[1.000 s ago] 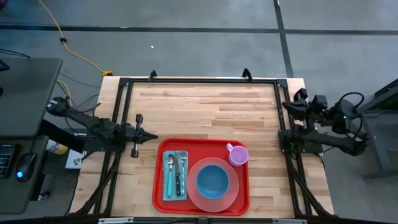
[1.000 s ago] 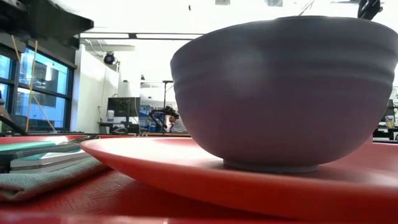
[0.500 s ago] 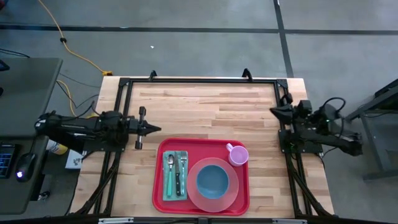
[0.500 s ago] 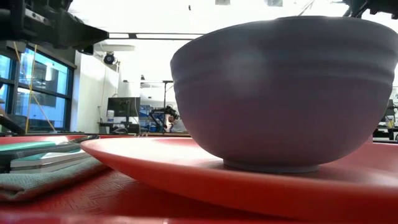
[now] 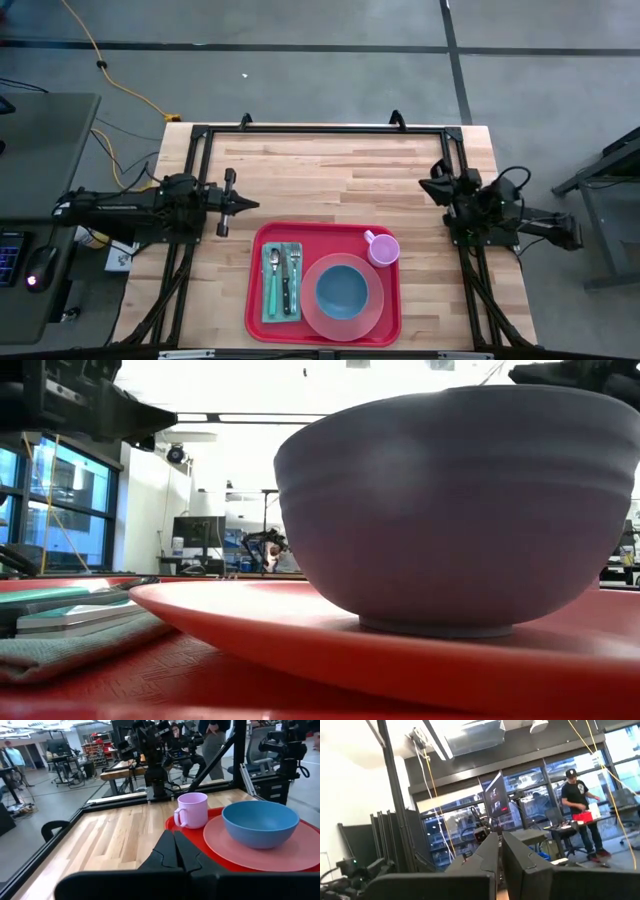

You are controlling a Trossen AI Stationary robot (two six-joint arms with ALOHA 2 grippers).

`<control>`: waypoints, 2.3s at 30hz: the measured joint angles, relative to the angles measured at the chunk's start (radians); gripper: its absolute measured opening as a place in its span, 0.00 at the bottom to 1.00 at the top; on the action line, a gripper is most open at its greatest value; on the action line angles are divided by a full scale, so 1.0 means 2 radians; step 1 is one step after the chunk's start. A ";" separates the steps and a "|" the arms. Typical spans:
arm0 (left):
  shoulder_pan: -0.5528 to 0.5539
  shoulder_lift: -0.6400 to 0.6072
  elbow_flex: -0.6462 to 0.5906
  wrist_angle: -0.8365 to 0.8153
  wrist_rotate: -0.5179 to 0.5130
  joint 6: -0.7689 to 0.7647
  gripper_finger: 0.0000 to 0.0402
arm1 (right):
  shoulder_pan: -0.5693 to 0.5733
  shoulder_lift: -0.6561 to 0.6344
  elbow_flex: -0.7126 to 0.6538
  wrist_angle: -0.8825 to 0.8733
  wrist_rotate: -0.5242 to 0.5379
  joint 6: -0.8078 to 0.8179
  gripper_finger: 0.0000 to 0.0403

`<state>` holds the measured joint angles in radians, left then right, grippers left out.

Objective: Set up tray
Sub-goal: Return to Home Position

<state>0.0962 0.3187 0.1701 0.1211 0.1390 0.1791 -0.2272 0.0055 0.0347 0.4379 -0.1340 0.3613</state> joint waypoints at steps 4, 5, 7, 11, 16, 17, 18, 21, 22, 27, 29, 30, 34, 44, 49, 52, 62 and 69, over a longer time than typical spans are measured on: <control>0.011 0.000 -0.027 0.050 0.002 -0.009 0.02 | 0.000 0.000 -0.012 0.010 0.002 0.026 0.00; 0.012 0.000 -0.035 0.067 0.002 -0.014 0.02 | 0.002 0.001 -0.012 0.015 0.002 0.032 0.00; 0.012 -0.001 -0.048 0.087 0.002 -0.025 0.02 | 0.010 0.001 -0.012 0.028 0.002 0.033 0.00; 0.012 0.000 -0.064 0.087 -0.003 -0.038 0.03 | 0.042 0.001 -0.012 0.027 0.016 0.034 0.00; 0.012 0.000 -0.073 0.087 -0.006 -0.035 0.02 | 0.094 0.001 -0.012 -0.010 0.077 -0.006 0.00; 0.012 0.000 -0.073 0.086 -0.007 -0.031 0.02 | 0.101 0.001 -0.012 -0.019 0.097 -0.017 0.00; 0.012 0.000 -0.073 0.086 -0.007 -0.026 0.02 | 0.105 0.001 -0.012 -0.026 0.112 -0.028 0.00; 0.012 0.000 -0.073 0.082 -0.020 0.005 0.04 | 0.112 0.001 -0.012 -0.053 0.130 -0.048 0.00; 0.012 0.000 -0.073 0.082 -0.022 0.019 0.06 | 0.112 0.001 -0.012 -0.066 0.135 -0.053 0.00; 0.012 0.000 -0.073 0.054 -0.051 0.064 0.11 | 0.111 0.001 -0.012 -0.129 0.161 -0.030 0.00; 0.012 0.000 -0.073 0.034 -0.052 0.079 0.10 | 0.111 0.001 -0.012 -0.146 0.175 -0.013 0.00; 0.011 0.000 -0.073 0.023 -0.052 0.087 0.10 | 0.111 0.001 -0.012 -0.152 0.181 -0.005 0.00; 0.011 0.000 -0.073 -0.019 -0.050 0.097 0.07 | 0.111 0.001 -0.012 -0.161 0.184 0.007 0.00; 0.011 0.000 -0.073 -0.065 -0.035 0.219 0.09 | 0.111 0.008 -0.012 -0.192 0.190 -0.166 0.00; 0.011 0.000 -0.073 -0.060 0.000 0.222 0.10 | 0.111 0.008 -0.011 -0.193 0.190 -0.222 0.00; 0.011 0.000 -0.073 -0.060 0.004 0.215 0.08 | 0.111 0.008 -0.011 -0.193 0.188 -0.227 0.00; 0.011 0.000 -0.073 -0.061 0.003 0.185 0.11 | 0.111 0.008 -0.011 -0.194 0.185 -0.224 0.00; 0.011 0.000 -0.073 -0.062 -0.008 0.170 0.17 | 0.111 0.008 -0.011 -0.194 0.185 -0.224 0.00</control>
<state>0.1173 0.3183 0.0250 -0.0032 0.1235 0.5201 -0.0055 0.0212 0.0120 0.0498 0.2367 -0.0872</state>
